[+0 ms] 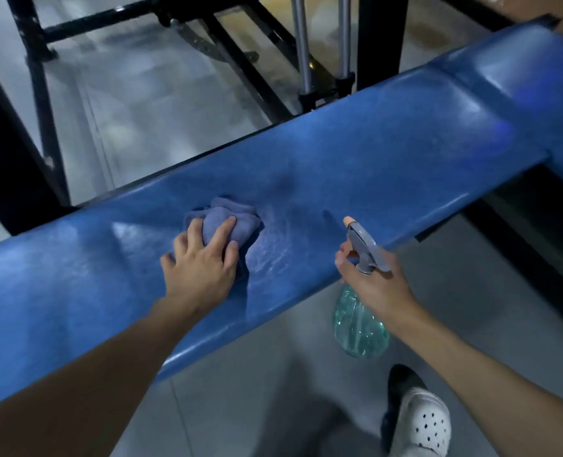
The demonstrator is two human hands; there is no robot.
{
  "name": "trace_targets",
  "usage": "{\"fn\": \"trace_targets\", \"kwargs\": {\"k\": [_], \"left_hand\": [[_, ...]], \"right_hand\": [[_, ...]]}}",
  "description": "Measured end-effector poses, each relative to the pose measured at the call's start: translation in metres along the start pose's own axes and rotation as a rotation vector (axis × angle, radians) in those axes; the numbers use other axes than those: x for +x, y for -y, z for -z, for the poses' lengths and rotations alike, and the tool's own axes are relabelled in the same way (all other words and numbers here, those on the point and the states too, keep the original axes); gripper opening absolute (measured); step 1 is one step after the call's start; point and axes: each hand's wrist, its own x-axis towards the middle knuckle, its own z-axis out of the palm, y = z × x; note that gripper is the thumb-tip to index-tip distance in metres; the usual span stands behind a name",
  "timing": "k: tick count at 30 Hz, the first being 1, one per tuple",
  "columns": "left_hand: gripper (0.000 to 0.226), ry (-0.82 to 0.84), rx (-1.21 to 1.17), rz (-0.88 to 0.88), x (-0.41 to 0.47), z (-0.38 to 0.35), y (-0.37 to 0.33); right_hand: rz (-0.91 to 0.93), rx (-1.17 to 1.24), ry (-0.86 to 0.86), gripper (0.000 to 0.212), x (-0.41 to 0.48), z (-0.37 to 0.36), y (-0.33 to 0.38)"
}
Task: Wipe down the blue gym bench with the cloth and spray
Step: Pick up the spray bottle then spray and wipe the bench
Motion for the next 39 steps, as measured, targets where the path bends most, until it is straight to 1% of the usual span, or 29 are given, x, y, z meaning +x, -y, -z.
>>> {"fn": "trace_targets", "kwargs": {"k": [2,3,4,6,7,11,12,15,17,20,21,24,25,27,28,29,30,31,32,34,36,37,39], "left_hand": [[0.044,-0.023,0.009,0.009,-0.009,0.001,0.020],[0.044,-0.046,0.018,0.011,-0.014,0.001,0.031],[0.044,-0.066,0.030,0.012,-0.019,0.001,0.041],[0.045,-0.082,0.050,0.034,-0.030,0.001,0.060],[0.046,-0.076,0.053,0.051,-0.035,0.002,0.069],[0.045,-0.011,0.026,0.118,-0.055,0.012,0.107],[0.046,-0.012,0.024,0.141,-0.063,0.016,0.118],[0.047,-0.005,0.018,0.209,-0.081,0.020,0.148],[0.047,0.002,0.001,0.272,-0.094,0.024,0.170],[0.048,0.018,0.013,0.327,-0.113,0.028,0.200],[0.048,0.014,0.001,0.340,-0.118,0.030,0.208],[0.047,-0.001,-0.033,0.386,-0.131,0.035,0.229],[0.047,-0.010,-0.034,0.401,-0.136,0.037,0.236],[0.047,-0.034,-0.027,0.428,-0.144,0.038,0.248],[0.048,-0.041,-0.025,0.445,-0.149,0.039,0.256],[0.048,-0.043,-0.023,0.460,-0.153,0.040,0.263],[0.048,-0.039,-0.023,0.476,-0.157,0.041,0.270],[0.048,-0.032,-0.027,0.494,-0.162,0.042,0.277],[0.048,-0.028,-0.035,0.511,-0.165,0.043,0.283],[0.048,-0.029,-0.053,0.541,-0.172,0.045,0.294],[0.048,-0.034,-0.074,0.567,-0.177,0.047,0.303],[0.048,-0.032,-0.085,0.580,-0.180,0.048,0.307],[0.047,-0.027,-0.108,0.608,-0.184,0.050,0.313]], "right_hand": [[-0.010,0.008,0.065,0.054,-0.009,-0.015,0.002],[-0.005,0.001,0.091,0.053,-0.013,-0.023,0.003],[0.014,-0.007,0.109,0.045,-0.016,-0.031,0.003],[0.034,-0.021,0.134,0.013,-0.024,-0.046,0.007],[0.028,-0.038,0.135,0.008,-0.028,-0.053,0.008],[0.016,-0.061,0.167,0.009,-0.046,-0.086,0.013],[0.004,-0.055,0.180,0.006,-0.052,-0.096,0.015],[-0.020,-0.050,0.247,0.013,-0.066,-0.120,0.018],[-0.014,-0.079,0.286,0.004,-0.074,-0.138,0.020],[-0.016,-0.092,0.294,0.019,-0.085,-0.161,0.021],[-0.014,-0.082,0.300,0.019,-0.088,-0.169,0.022],[-0.049,-0.006,0.339,0.004,-0.099,-0.191,0.025],[-0.033,-0.001,0.365,0.015,-0.102,-0.200,0.026],[0.071,-0.068,0.417,0.048,-0.104,-0.212,0.026],[0.128,-0.129,0.437,0.058,-0.106,-0.219,0.027],[0.166,-0.190,0.447,0.062,-0.109,-0.227,0.030],[0.185,-0.237,0.440,0.059,-0.111,-0.234,0.030],[0.173,-0.250,0.433,0.050,-0.115,-0.242,0.032],[0.132,-0.260,0.430,0.041,-0.119,-0.250,0.034],[0.043,-0.244,0.459,0.036,-0.126,-0.263,0.037],[0.005,-0.210,0.505,0.014,-0.131,-0.274,0.042],[-0.006,-0.203,0.522,0.009,-0.134,-0.279,0.046],[-0.008,-0.197,0.543,0.012,-0.136,-0.290,0.050]]}}
